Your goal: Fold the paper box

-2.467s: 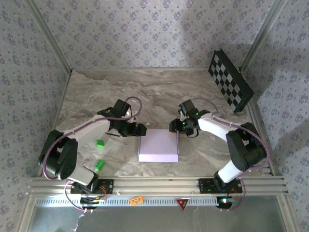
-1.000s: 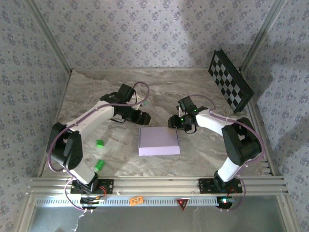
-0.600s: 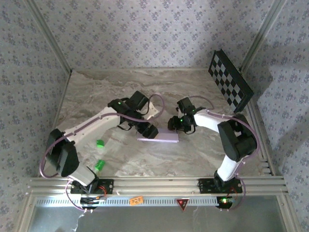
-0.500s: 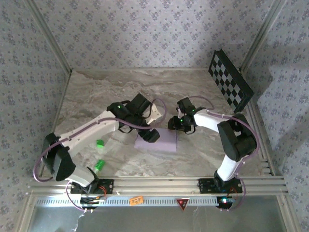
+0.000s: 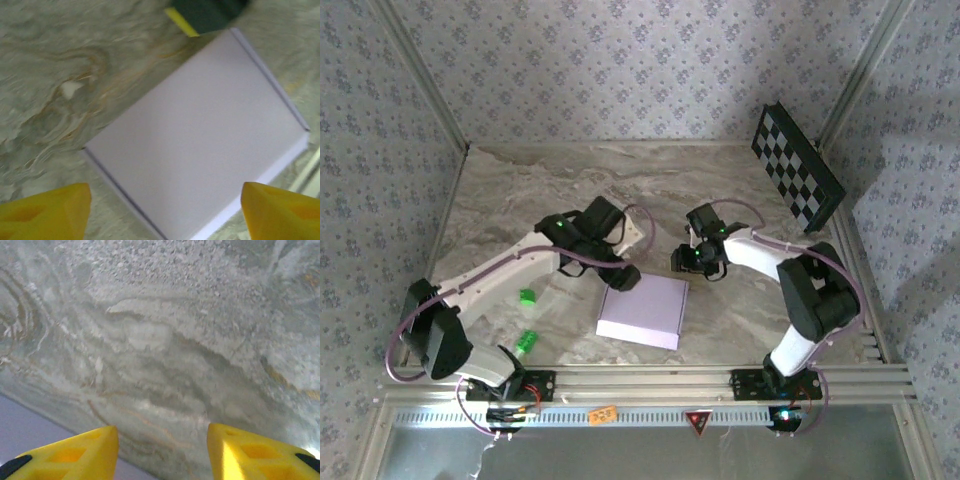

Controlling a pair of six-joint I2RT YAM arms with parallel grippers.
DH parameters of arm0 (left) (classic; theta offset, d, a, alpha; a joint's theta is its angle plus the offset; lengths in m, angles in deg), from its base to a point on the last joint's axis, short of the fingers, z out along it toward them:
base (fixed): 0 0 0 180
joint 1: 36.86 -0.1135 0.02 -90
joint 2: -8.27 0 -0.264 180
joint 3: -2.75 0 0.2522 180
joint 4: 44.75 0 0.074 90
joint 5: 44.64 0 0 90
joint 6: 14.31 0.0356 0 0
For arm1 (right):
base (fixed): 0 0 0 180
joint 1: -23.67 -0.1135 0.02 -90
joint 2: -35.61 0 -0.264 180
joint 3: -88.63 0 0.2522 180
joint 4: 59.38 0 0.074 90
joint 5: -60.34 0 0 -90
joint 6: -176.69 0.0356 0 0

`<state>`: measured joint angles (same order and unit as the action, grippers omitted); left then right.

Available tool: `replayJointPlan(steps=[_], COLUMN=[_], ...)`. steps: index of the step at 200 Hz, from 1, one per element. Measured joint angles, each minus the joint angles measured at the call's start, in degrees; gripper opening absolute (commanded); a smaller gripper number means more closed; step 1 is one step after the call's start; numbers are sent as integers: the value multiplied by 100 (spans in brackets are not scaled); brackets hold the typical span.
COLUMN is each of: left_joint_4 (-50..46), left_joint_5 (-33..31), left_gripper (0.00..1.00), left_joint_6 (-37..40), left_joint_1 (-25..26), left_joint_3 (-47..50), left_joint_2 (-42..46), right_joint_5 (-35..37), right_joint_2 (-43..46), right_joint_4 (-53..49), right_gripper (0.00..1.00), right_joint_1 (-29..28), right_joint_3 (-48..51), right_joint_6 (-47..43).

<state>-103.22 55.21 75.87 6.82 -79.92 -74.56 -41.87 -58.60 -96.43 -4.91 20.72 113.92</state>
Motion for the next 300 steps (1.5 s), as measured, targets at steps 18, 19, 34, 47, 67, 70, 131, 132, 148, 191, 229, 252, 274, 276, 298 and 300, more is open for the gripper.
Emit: replayJointPlan(steps=[18, 19, 34, 47, 67, 70, 131, 132, 148, 191, 229, 252, 274, 276, 298, 300], left_joint_4=[256, 267, 385, 509, 769, 791, 1054, 1054, 1071, 1189, 1196, 1200, 1281, 1292, 1394, 1397], left_joint_5=[68, 74, 234, 424, 702, 741, 1165, 1165, 1187, 1231, 1292, 1305, 1316, 1316, 1331, 1333], left_gripper=[79, 79, 79, 80, 82, 82, 83, 83, 83, 83, 83, 87, 91, 92, 97, 97], left_joint_6=[-579, -608, -1097, -1510, -2120, -2201, -3239, -3246, -3338, -3480, -3565, -3696, -3932, -3958, -4247, -4273], left_joint_1=[-420, -433, -662, -837, -1025, -1036, -1058, -1058, -1058, -1058, -1058, -1058, -1058, -1058, -1058, -1058], left_joint_3=[446, 468, 890, 1174, 1565, 1617, 2422, 2424, 2444, 2450, 2450, 2457, 2570, 2586, 2717, 2726], left_joint_2=[195, 208, 581, 927, 1377, 1427, 2033, 2037, 2059, 2059, 2059, 2070, 2168, 2179, 2288, 2304], right_joint_5=[-42, -46, -264, -546, -938, -981, -1078, -1075, -1058, -1054, -1078, -1056, -1056, -1058, -1058, -1058], right_joint_2=[302, 308, 442, 455, 354, 319, -205, -208, -212, -267, -487, -501, -511, -511, -560, -566], right_joint_4=[-306, -319, -463, -485, -492, -496, -527, -527, -525, -444, -424, -420, -411, -409, -374, -372], right_gripper=[37, 37, 30, 25, 19, 18, 11, 11, 11, 10, 10, 10, 10, 10, 10, 10], right_joint_1=[-96, -103, -234, -376, -627, -669, -955, -955, -955, -901, -817, -813, -772, -765, -693, -686], right_joint_3=[-66, -70, -208, -310, -400, -420, -667, -669, -710, -815, -828, -837, -839, -841, -896, -903], right_joint_6=[-208, -208, -295, -323, -328, -339, -308, -308, -297, -264, -264, -264, -260, -260, -243, -243])
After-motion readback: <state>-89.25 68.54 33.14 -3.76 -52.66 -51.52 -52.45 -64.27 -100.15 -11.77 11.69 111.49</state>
